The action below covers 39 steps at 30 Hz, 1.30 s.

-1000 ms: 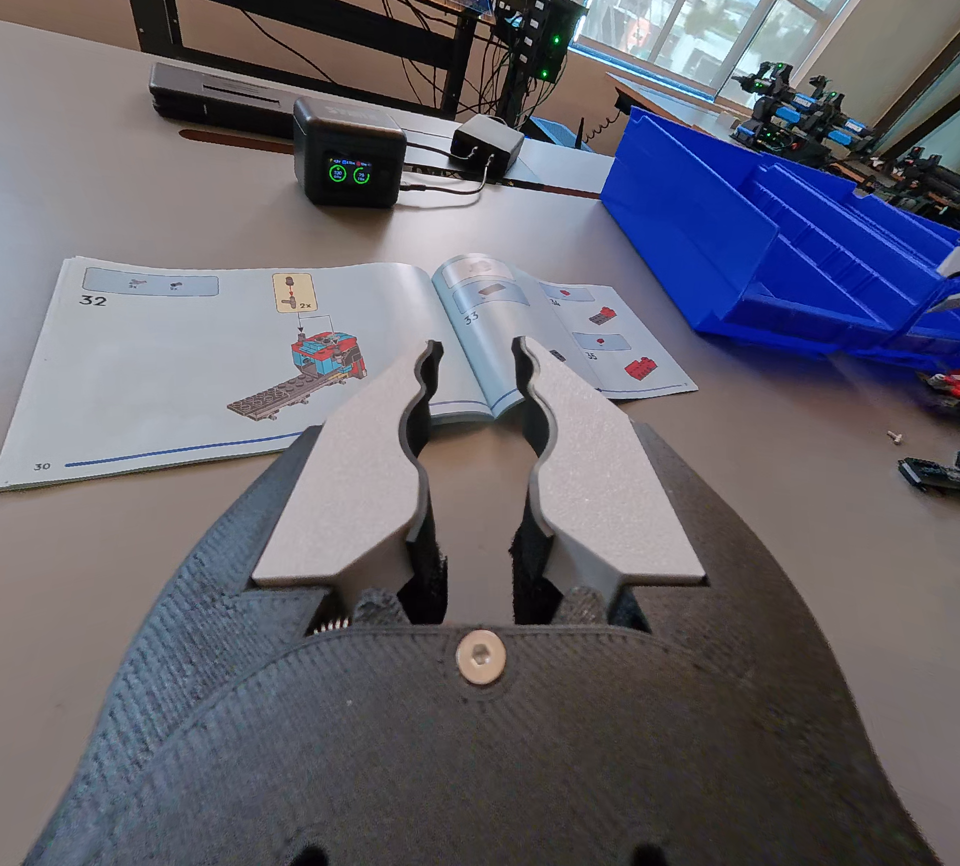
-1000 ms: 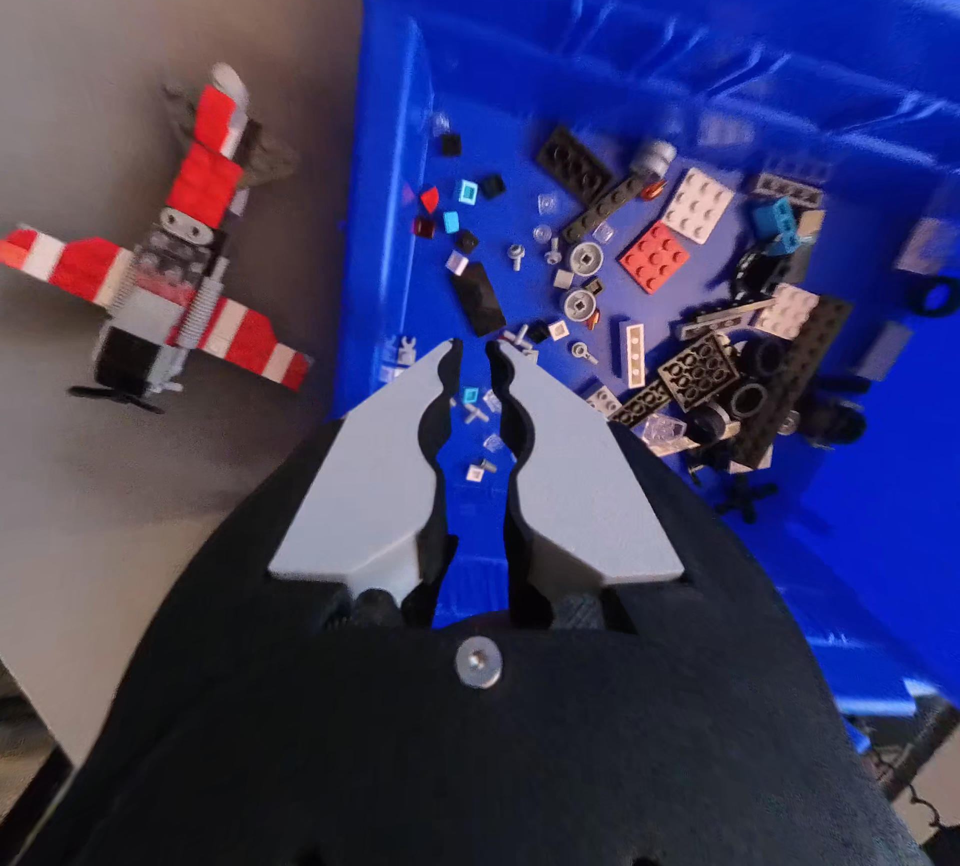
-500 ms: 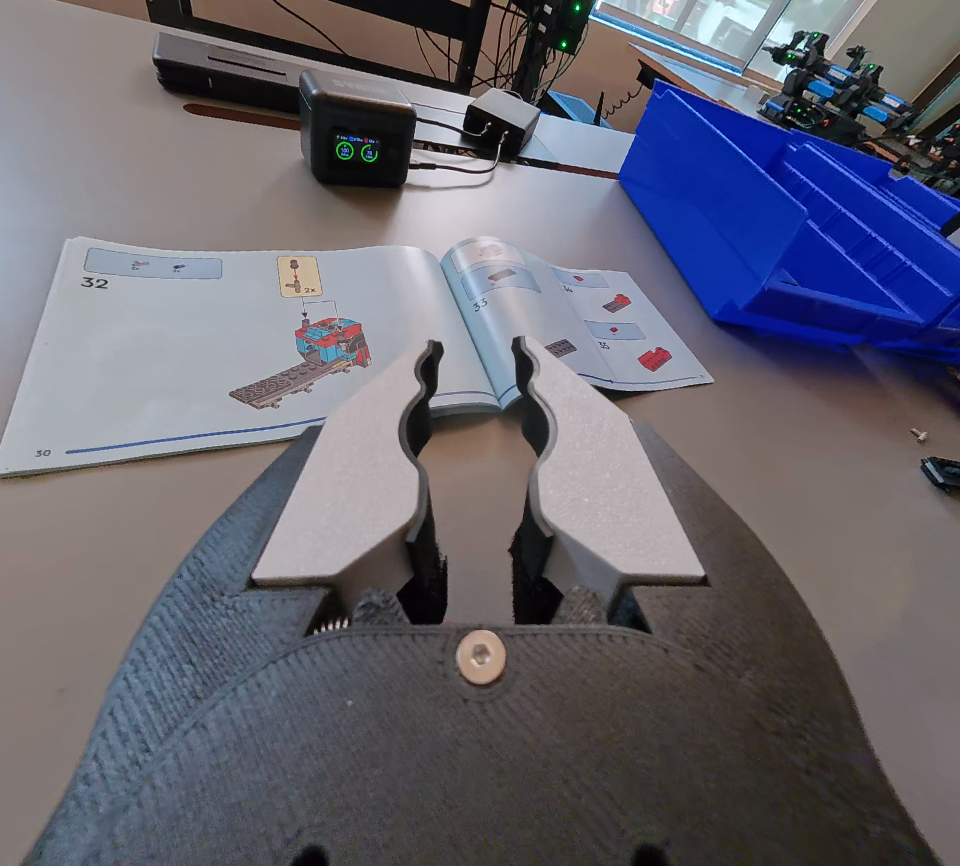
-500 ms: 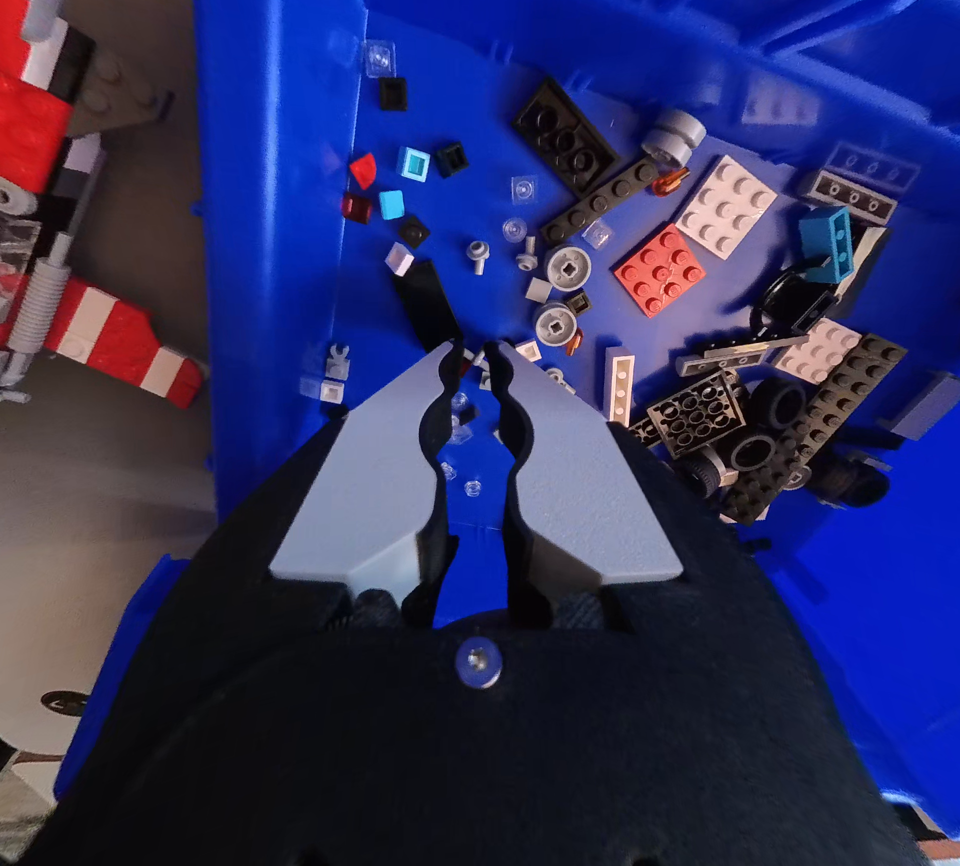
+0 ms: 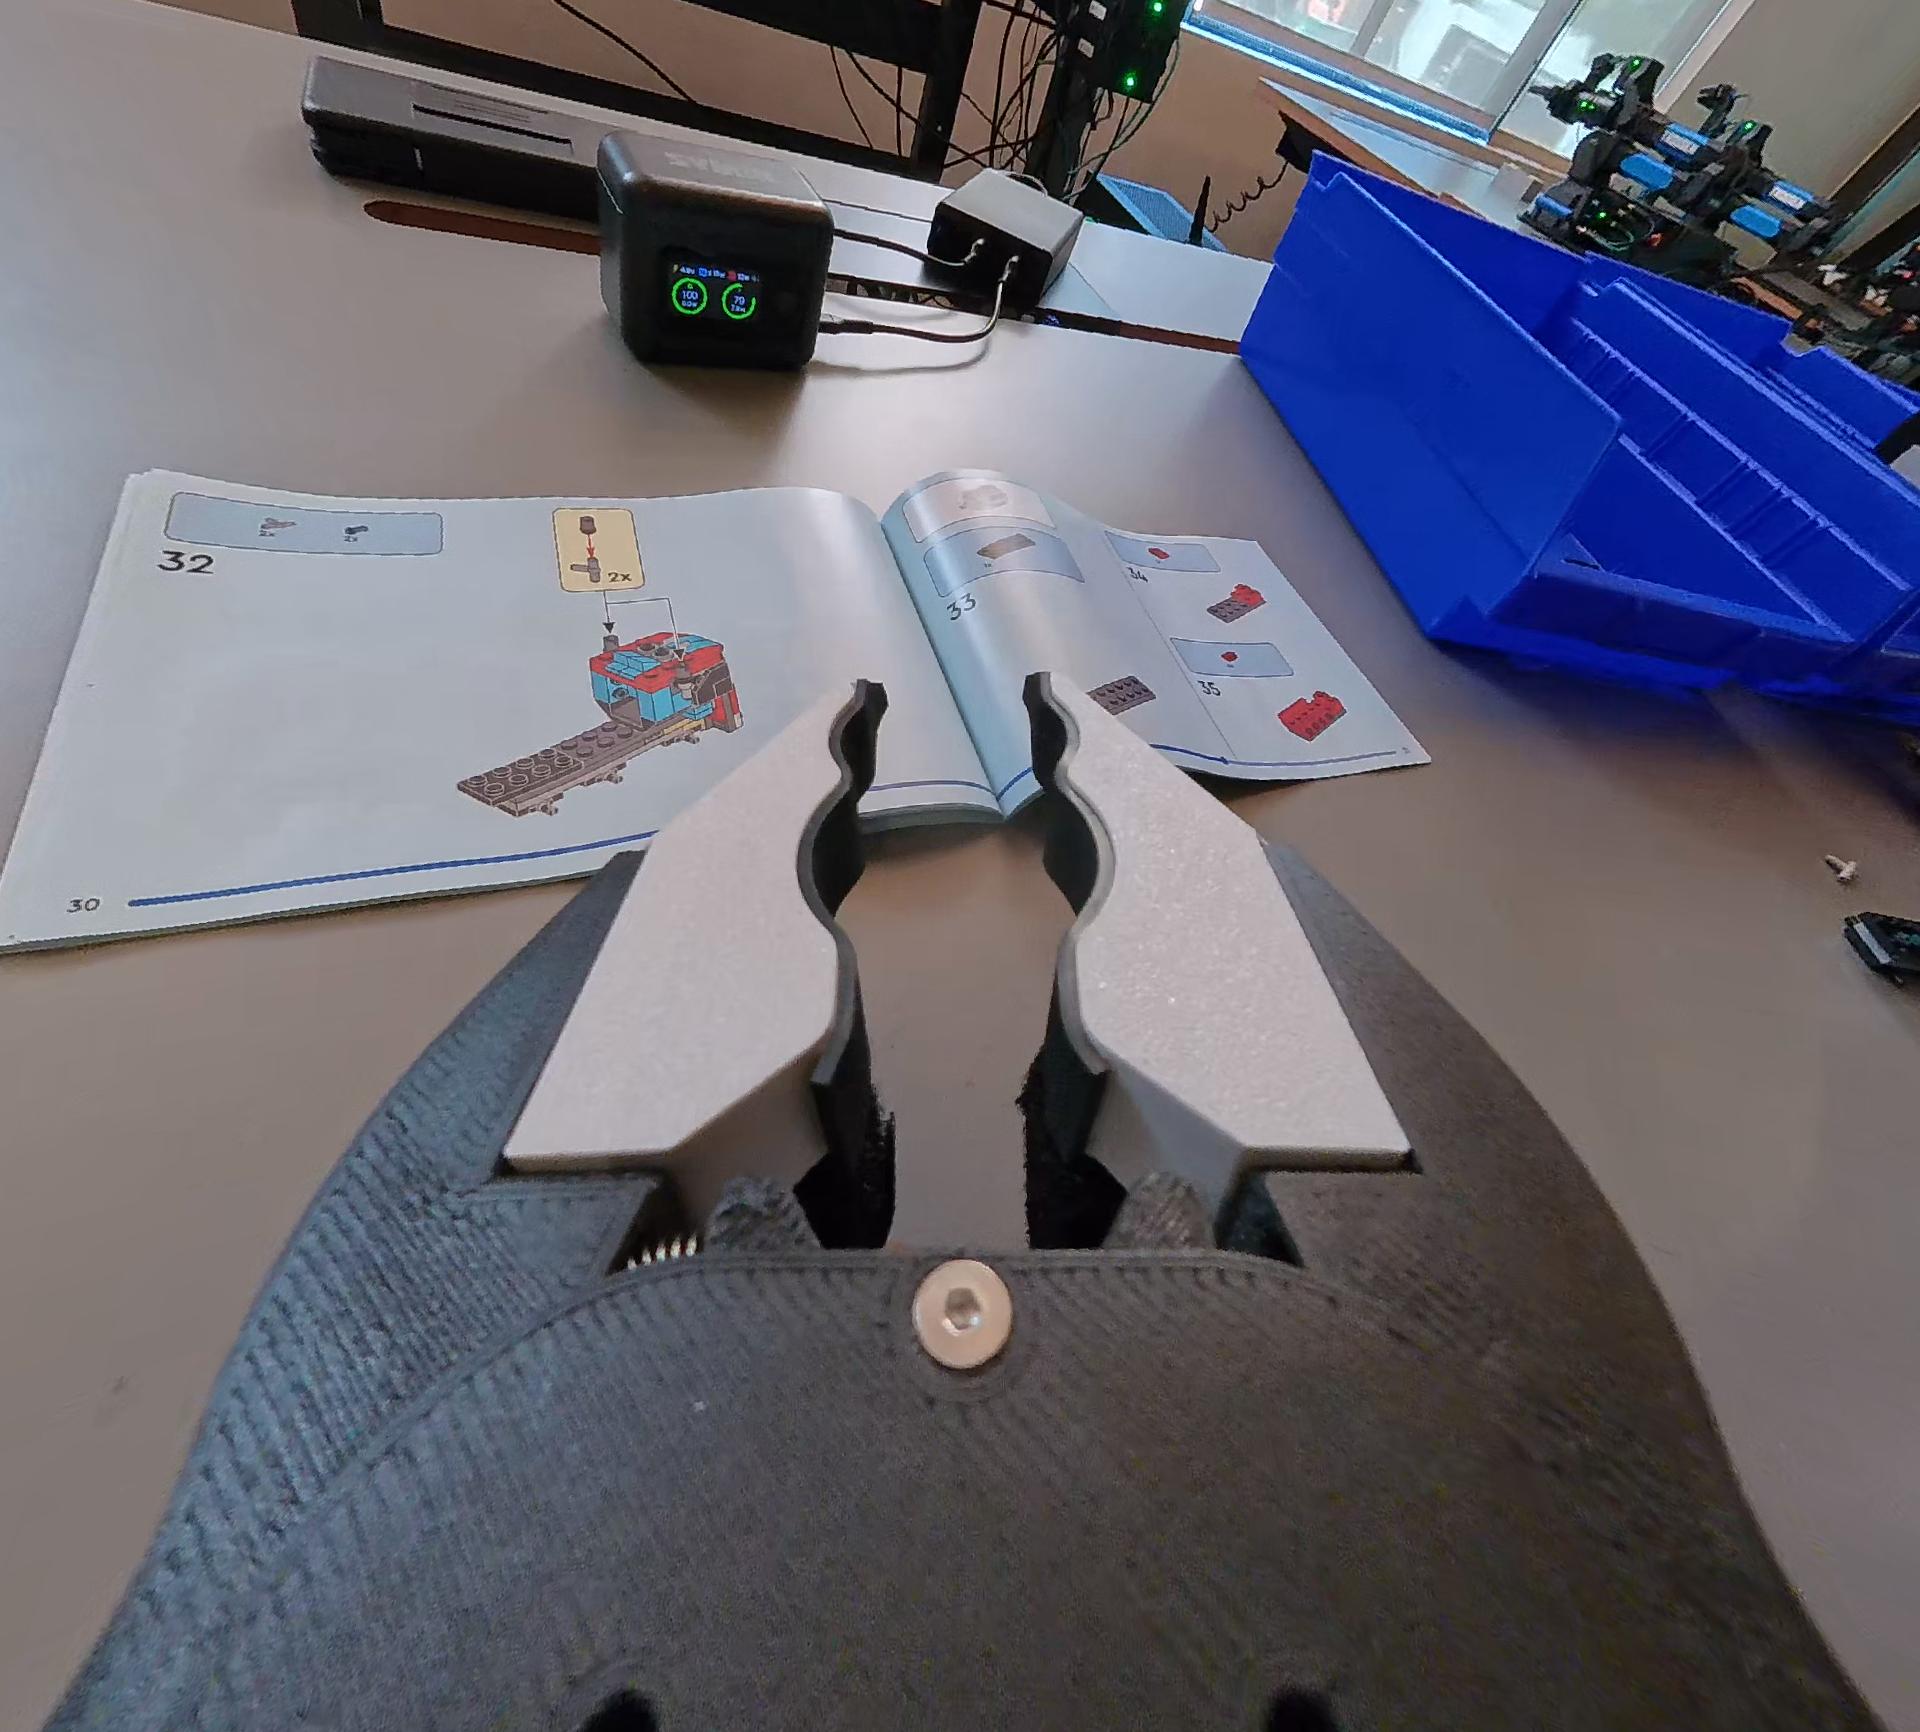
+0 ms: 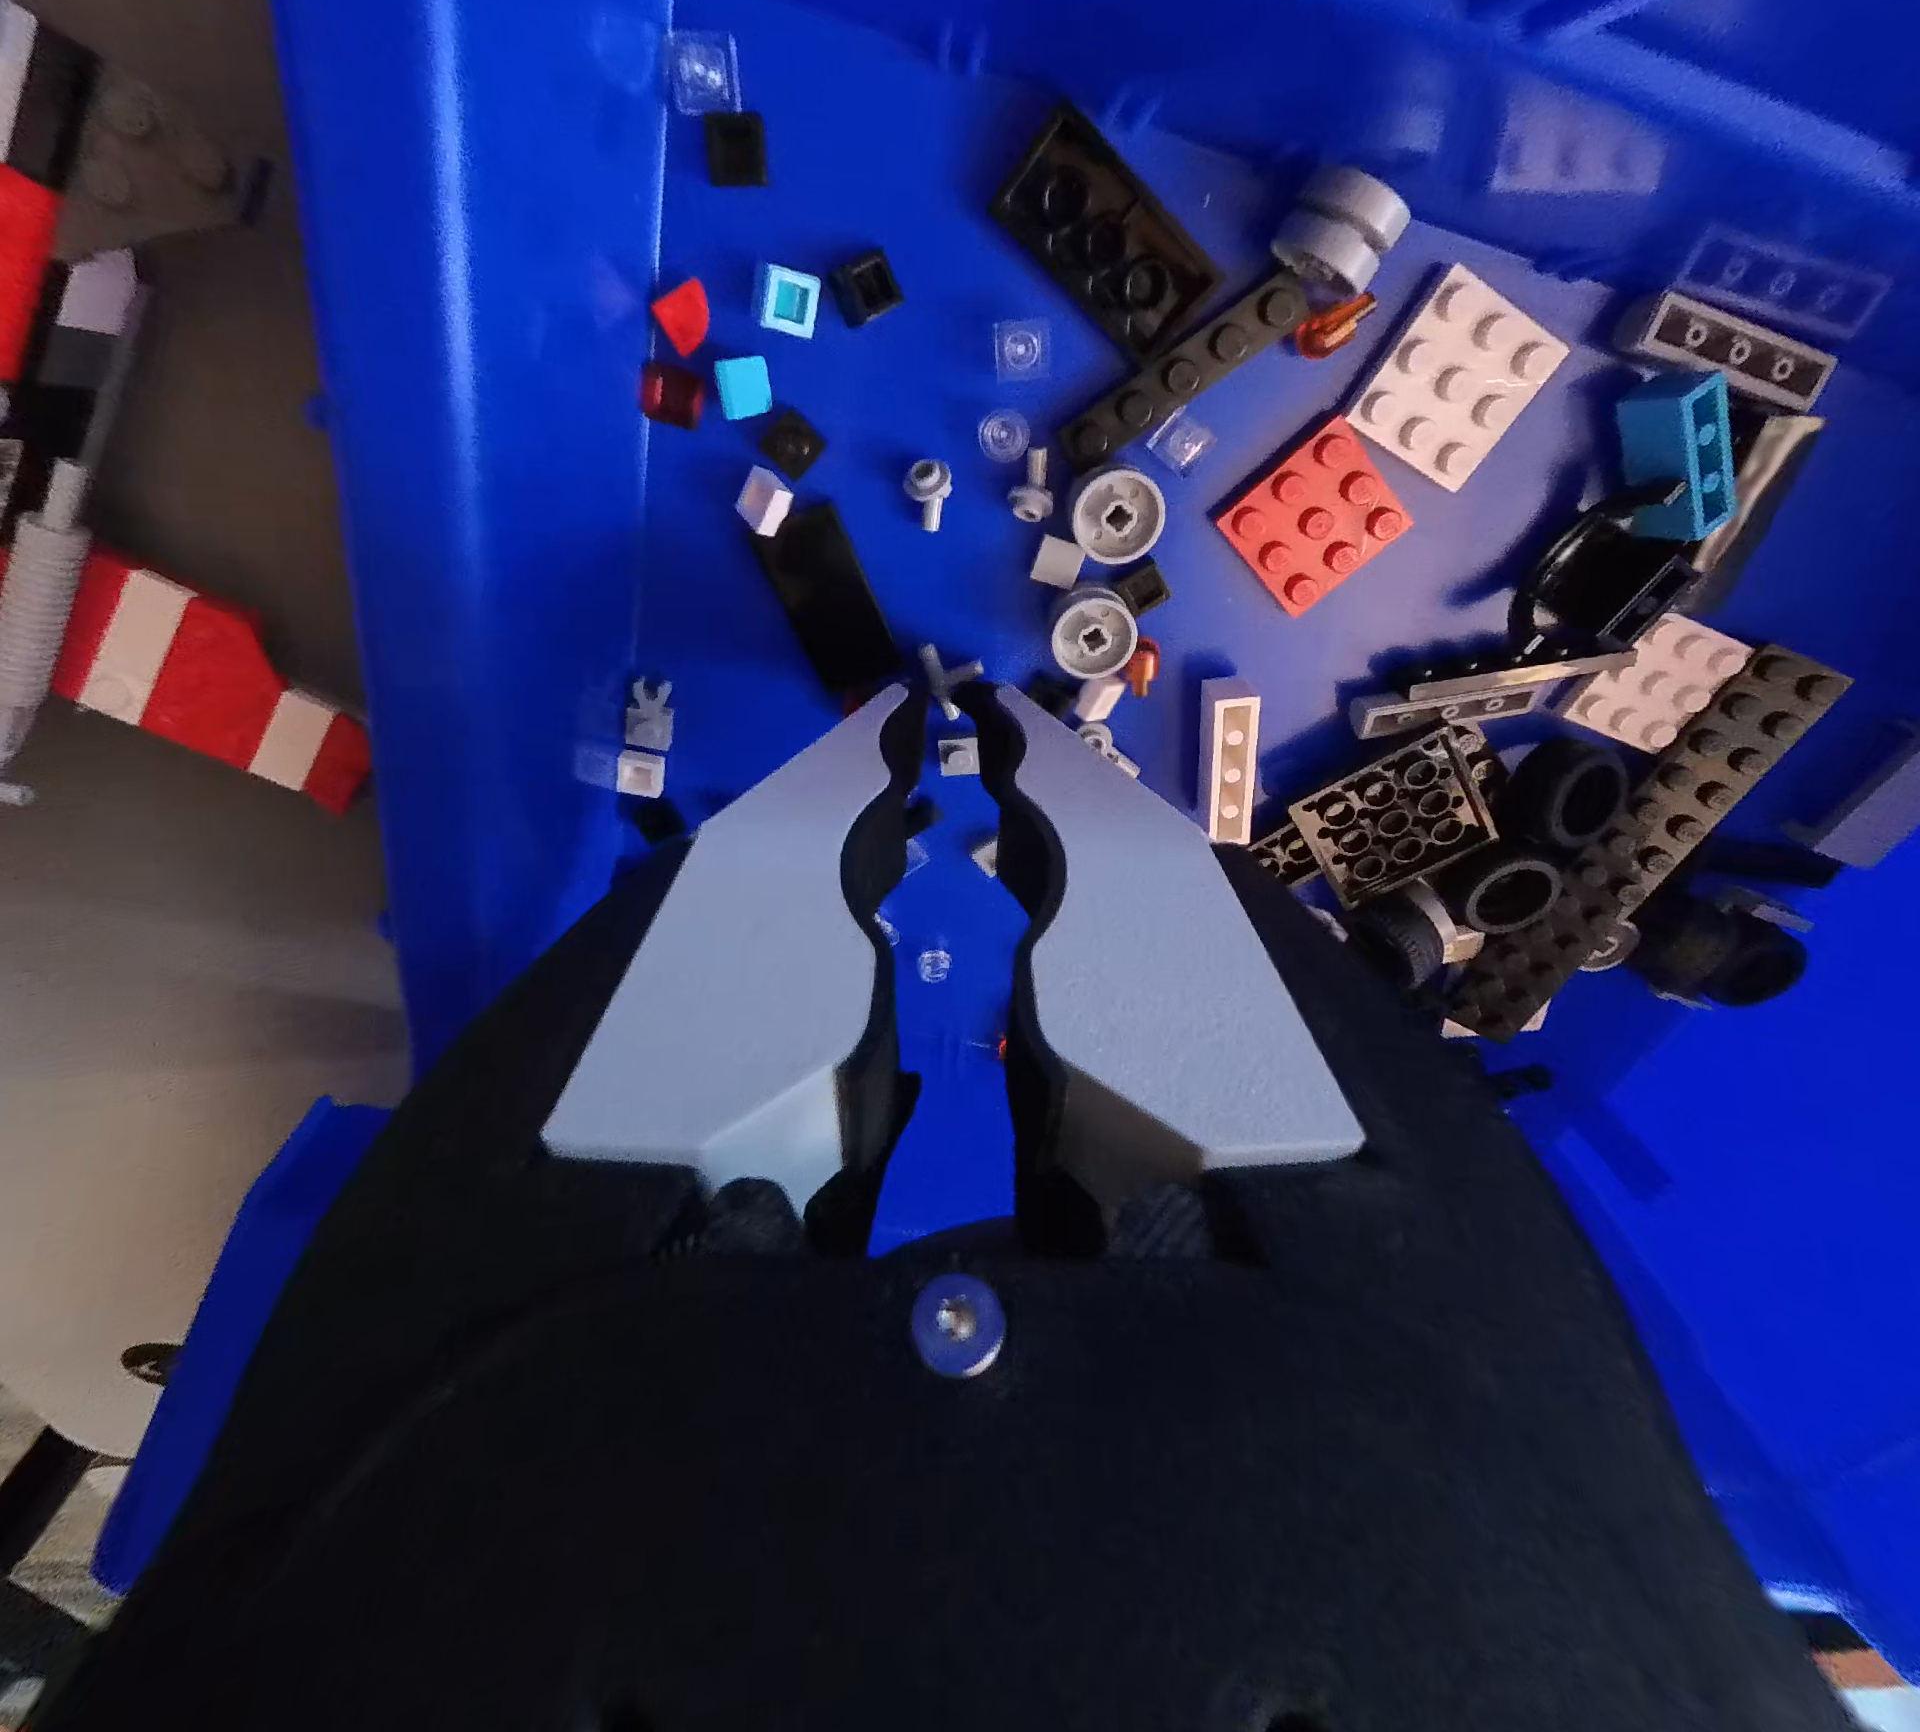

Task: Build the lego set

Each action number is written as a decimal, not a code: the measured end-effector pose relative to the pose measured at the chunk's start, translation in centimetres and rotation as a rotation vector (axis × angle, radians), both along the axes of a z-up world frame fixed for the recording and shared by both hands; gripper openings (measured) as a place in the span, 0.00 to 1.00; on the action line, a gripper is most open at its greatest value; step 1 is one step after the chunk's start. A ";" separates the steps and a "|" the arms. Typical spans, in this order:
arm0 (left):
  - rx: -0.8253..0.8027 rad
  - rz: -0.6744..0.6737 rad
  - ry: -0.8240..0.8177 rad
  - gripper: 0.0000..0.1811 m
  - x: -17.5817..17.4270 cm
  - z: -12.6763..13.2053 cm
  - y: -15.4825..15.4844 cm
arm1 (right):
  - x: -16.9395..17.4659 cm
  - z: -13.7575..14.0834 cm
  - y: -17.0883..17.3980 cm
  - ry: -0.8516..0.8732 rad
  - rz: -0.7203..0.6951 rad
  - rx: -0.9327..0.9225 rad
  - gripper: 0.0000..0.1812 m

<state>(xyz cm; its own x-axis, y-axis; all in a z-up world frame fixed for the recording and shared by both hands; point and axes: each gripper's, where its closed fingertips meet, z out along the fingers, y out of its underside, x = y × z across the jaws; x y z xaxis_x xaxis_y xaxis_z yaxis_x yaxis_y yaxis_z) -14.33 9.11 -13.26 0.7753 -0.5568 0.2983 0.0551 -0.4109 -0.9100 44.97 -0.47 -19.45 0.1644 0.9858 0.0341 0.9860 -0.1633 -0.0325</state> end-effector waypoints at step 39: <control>0.029 -0.091 -0.084 0.16 0.7 1.0 -1.4 | -30.3 2.9 -4.0 0.486 0.069 0.198 0.02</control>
<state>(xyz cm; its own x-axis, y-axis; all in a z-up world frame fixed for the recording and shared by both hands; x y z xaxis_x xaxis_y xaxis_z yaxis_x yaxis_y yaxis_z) -13.67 7.71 -12.25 0.6941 -0.6327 0.3432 0.0956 -0.3915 -0.9152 14.62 -4.48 -16.54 0.1428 0.9773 0.1566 0.8579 -0.0434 -0.5119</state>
